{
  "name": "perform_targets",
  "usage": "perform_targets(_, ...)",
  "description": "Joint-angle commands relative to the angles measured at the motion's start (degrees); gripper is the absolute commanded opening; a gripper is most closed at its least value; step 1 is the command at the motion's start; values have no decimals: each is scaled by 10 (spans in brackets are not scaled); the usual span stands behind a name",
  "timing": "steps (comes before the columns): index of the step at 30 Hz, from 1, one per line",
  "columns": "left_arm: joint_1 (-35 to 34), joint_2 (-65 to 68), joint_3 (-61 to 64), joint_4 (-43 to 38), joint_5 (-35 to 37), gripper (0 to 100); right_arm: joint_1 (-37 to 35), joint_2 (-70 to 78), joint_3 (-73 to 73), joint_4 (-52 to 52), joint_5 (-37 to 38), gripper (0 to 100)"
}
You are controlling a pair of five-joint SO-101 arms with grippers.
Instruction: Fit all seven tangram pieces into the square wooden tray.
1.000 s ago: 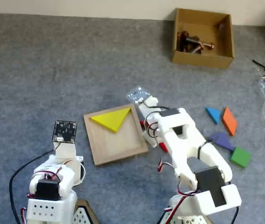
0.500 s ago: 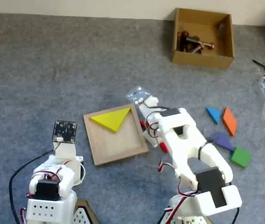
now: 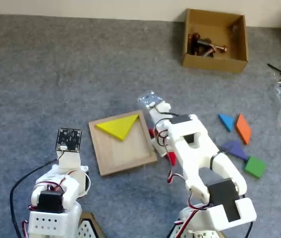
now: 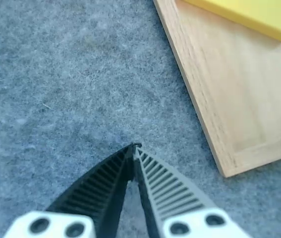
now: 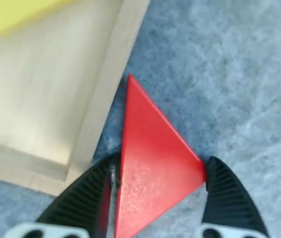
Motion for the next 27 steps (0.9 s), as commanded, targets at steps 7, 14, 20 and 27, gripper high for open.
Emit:
perform_targets(7, 8, -4, 11, -1, 4, 5, 4, -6, -4, 13, -18, 166)
perform_targets(14, 8, -4, 11, -1, 4, 5, 3, -7, -10, 29, -19, 166)
perform_targets(20, 8, -4, 11, -1, 4, 5, -3, -7, -58, 68, -55, 166)
perform_targets(27, 8, -4, 11, -1, 4, 5, -44, -7, -124, 131, -59, 166)
